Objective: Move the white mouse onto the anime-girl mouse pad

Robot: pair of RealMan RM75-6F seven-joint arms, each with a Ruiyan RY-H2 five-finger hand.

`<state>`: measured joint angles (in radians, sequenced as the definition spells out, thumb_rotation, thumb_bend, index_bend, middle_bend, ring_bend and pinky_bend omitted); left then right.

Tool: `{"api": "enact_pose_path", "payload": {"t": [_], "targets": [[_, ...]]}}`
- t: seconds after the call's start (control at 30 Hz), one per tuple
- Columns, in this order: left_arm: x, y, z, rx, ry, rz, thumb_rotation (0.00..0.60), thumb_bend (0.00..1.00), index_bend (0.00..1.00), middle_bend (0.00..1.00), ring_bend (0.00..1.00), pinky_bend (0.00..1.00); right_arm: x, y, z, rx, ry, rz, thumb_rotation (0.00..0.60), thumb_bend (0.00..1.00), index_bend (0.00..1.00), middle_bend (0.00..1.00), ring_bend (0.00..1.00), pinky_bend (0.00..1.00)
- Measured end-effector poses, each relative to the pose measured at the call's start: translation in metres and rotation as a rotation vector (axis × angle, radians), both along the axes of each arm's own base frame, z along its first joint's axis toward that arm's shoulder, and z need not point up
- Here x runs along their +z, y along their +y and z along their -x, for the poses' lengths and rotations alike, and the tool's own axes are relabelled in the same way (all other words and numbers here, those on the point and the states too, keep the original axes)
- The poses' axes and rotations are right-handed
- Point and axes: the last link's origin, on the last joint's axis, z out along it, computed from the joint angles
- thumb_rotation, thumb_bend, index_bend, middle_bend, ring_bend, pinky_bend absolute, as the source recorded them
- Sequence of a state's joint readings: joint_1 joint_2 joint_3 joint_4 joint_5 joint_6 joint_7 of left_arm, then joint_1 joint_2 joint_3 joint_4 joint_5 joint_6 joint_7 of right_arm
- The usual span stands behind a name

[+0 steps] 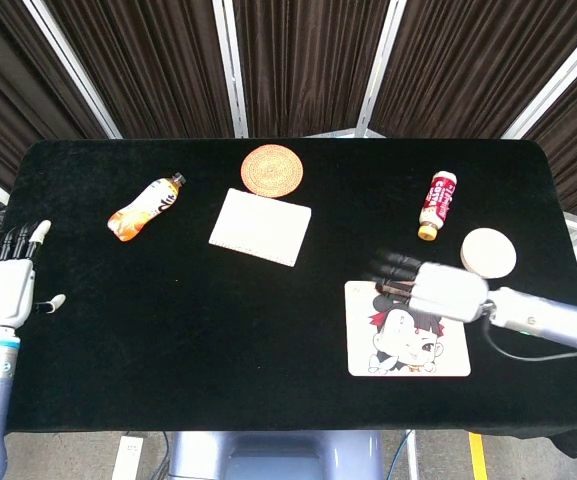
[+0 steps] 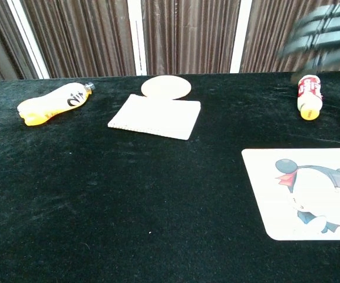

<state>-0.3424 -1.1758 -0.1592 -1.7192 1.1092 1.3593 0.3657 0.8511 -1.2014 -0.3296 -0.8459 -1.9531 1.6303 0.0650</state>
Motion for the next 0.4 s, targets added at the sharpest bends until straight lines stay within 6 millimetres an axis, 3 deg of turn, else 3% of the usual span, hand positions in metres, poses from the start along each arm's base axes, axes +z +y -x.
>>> {"api": "enact_pose_path", "payload": {"t": [0.17, 0.4], "targets": [[0.004, -0.016, 0.003, -0.041, -0.033, -0.005, 0.600, 0.00, 0.00, 0.00, 0.00, 0.00, 0.023, 0.029, 0.008, -0.220, -0.274, 0.152, 0.600, 0.01, 0.15, 0.00, 0.00, 0.00], [0.005, -0.032, 0.003, -0.077, -0.061, 0.004, 0.600, 0.00, 0.00, 0.00, 0.00, 0.00, 0.039, 0.076, 0.037, -0.564, -0.525, 0.373, 0.600, 0.00, 0.11, 0.00, 0.00, 0.00]]}}
